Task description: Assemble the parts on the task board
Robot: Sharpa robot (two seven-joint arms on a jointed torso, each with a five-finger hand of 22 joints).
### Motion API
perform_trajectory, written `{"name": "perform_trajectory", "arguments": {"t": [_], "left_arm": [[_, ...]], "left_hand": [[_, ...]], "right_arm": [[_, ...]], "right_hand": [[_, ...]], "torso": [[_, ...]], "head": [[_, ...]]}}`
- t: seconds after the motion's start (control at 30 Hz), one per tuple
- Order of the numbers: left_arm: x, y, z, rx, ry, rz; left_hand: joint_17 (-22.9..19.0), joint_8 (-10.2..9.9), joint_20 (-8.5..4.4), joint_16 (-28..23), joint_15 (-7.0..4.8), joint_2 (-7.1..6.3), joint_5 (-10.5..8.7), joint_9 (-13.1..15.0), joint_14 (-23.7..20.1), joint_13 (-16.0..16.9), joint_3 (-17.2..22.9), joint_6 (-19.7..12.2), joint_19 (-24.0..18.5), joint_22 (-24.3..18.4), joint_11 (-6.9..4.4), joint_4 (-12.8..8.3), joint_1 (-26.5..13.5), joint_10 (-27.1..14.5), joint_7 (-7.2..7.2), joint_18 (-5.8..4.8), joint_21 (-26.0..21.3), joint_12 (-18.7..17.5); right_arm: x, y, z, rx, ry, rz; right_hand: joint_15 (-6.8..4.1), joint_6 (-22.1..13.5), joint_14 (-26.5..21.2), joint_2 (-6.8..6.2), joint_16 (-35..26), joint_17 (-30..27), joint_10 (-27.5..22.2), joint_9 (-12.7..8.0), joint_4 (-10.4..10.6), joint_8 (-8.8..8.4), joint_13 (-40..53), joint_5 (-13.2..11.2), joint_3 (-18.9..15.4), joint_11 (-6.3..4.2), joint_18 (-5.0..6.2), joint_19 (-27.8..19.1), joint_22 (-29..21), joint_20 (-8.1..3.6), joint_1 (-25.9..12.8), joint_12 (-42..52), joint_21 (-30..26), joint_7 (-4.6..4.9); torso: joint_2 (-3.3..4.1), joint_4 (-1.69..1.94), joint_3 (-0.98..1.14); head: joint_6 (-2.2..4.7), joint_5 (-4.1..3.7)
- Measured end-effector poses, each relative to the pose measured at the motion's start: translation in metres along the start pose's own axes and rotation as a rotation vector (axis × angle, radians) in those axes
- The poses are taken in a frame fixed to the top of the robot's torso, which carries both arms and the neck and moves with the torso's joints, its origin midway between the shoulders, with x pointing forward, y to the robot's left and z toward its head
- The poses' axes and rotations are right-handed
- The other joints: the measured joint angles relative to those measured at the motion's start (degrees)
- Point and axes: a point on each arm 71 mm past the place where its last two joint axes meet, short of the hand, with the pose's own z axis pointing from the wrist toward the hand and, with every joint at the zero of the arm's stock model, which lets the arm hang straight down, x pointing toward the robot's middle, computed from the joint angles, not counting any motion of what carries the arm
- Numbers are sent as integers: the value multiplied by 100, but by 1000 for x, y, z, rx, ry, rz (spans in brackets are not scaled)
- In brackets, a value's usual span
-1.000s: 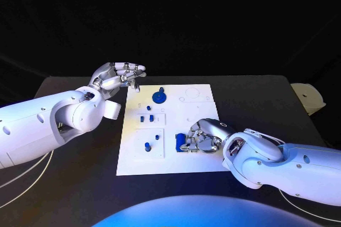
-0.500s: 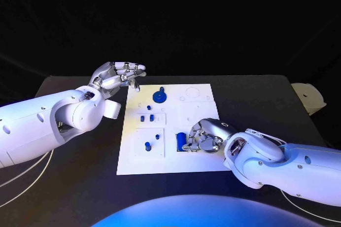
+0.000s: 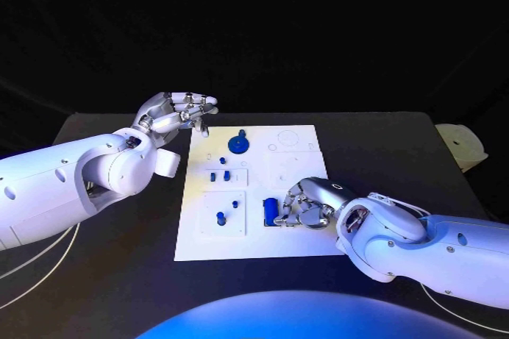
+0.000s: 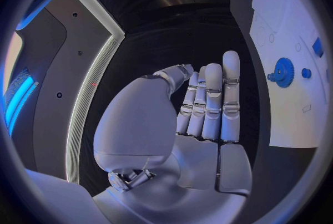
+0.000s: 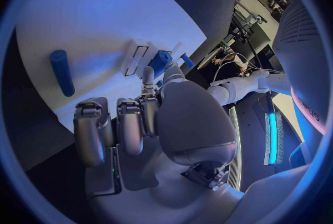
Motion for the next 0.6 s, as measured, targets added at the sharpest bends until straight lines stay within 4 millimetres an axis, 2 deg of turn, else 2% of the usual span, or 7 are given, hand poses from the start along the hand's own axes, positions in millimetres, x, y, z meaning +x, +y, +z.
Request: {"name": "perform_trajectory", "arguments": {"t": [0.13,0.33,0.6], "left_arm": [[0,0,0,0,0,0],[0,0,0,-1,-1,0],[0,0,0,-1,-1,0]], "left_hand": [[0,0,0,0,0,0,0,0,0,0,0,0,0,0,0,0,0,0,0,0,0,0],[0,0,0,0,0,0,0,0,0,0,0,0,0,0,0,0,0,0,0,0,0,0],[0,0,0,0,0,0,0,0,0,-1,0,0,0,0,0,0,0,0,0,0,0,0]], "right_arm": [[0,0,0,0,3,2],[0,-1,-1,-2,4,6],[-1,-3,-1,-1,1,7]], "right_hand": [[0,0,0,-47,0,0,0,-4,8,0,1,-285,-133,0,0,0,0,0,-84,-64,0,0],[0,0,0,-91,0,-1,0,-4,11,0,-4,-293,-137,0,0,0,4,0,-185,-93,0,0],[0,0,0,-63,0,-1,0,-10,11,0,-10,-222,-137,0,0,0,4,0,-190,-70,0,0]], "torso": [[1,1,-3],[1,3,-3],[-1,1,-3]], "head": [[-6,5],[-15,17],[-14,20]]}}
